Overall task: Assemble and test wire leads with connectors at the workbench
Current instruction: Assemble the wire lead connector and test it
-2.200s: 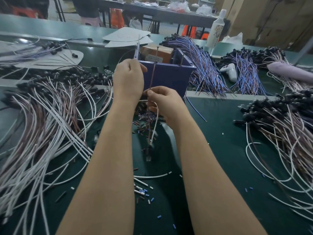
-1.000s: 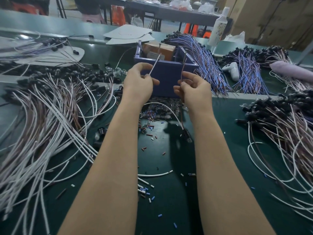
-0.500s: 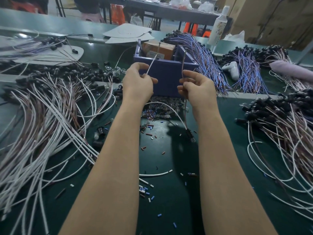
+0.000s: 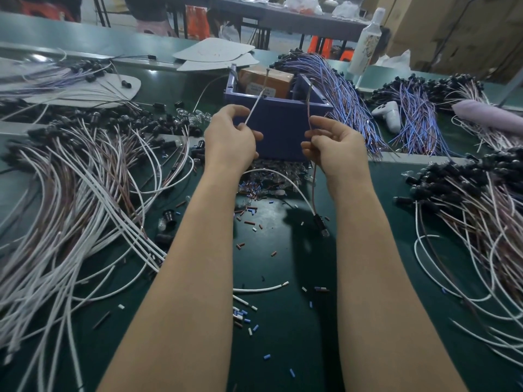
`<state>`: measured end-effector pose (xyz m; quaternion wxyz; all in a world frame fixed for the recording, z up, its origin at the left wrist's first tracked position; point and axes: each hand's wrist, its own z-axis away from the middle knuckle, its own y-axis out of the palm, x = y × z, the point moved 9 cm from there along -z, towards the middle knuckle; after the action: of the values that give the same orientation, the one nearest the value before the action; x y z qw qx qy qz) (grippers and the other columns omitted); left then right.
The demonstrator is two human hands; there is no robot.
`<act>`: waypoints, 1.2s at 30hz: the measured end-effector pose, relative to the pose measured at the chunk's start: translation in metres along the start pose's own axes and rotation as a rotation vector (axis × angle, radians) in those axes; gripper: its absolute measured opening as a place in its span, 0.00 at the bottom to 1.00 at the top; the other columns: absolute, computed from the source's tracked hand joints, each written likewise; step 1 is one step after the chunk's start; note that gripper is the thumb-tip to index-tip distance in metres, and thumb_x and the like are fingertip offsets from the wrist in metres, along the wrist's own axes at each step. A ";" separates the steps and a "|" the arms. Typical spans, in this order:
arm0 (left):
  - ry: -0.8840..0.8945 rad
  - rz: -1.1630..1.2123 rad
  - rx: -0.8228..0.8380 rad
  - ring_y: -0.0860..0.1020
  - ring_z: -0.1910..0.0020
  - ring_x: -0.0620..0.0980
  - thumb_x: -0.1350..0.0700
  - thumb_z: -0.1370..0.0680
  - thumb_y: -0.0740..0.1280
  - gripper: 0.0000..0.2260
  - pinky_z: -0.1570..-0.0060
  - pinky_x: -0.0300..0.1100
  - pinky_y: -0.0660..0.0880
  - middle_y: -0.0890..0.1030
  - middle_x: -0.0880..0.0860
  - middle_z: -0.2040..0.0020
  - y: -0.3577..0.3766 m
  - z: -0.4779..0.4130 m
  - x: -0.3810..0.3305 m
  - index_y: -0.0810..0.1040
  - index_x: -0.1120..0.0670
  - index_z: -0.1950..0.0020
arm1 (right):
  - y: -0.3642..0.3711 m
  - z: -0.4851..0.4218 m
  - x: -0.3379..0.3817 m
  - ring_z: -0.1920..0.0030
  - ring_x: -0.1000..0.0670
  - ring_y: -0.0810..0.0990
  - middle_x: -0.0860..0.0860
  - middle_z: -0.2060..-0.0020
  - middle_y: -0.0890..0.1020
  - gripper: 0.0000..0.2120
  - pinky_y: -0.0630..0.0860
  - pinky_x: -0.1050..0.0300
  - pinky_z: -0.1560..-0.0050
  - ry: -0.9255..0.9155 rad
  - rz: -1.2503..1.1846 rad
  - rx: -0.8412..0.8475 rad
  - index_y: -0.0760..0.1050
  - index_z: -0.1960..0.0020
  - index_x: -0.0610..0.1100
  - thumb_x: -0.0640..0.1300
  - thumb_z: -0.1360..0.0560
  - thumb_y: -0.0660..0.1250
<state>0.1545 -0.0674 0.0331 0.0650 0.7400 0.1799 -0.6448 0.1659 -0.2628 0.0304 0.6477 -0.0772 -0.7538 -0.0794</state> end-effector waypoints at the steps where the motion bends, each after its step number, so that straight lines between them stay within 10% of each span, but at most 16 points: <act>1: 0.002 -0.003 -0.004 0.73 0.72 0.41 0.65 0.20 0.55 0.12 0.70 0.34 0.73 0.82 0.51 0.61 0.000 0.000 0.000 0.72 0.50 0.45 | 0.000 0.000 0.000 0.69 0.56 0.78 0.47 0.60 0.78 0.17 0.75 0.68 0.66 0.000 0.002 0.002 0.76 0.46 0.42 0.26 0.25 0.56; 36: -0.018 0.051 -0.052 0.73 0.73 0.41 0.65 0.19 0.54 0.12 0.72 0.31 0.73 0.81 0.53 0.61 -0.003 -0.007 0.007 0.73 0.53 0.42 | 0.005 -0.001 -0.002 0.68 0.54 0.77 0.48 0.60 0.78 0.17 0.76 0.68 0.65 0.007 0.012 0.029 0.76 0.44 0.41 0.26 0.25 0.55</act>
<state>0.1606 -0.0609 0.0280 0.1021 0.7367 0.1768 -0.6447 0.1683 -0.2586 0.0287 0.6519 -0.0720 -0.7521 -0.0651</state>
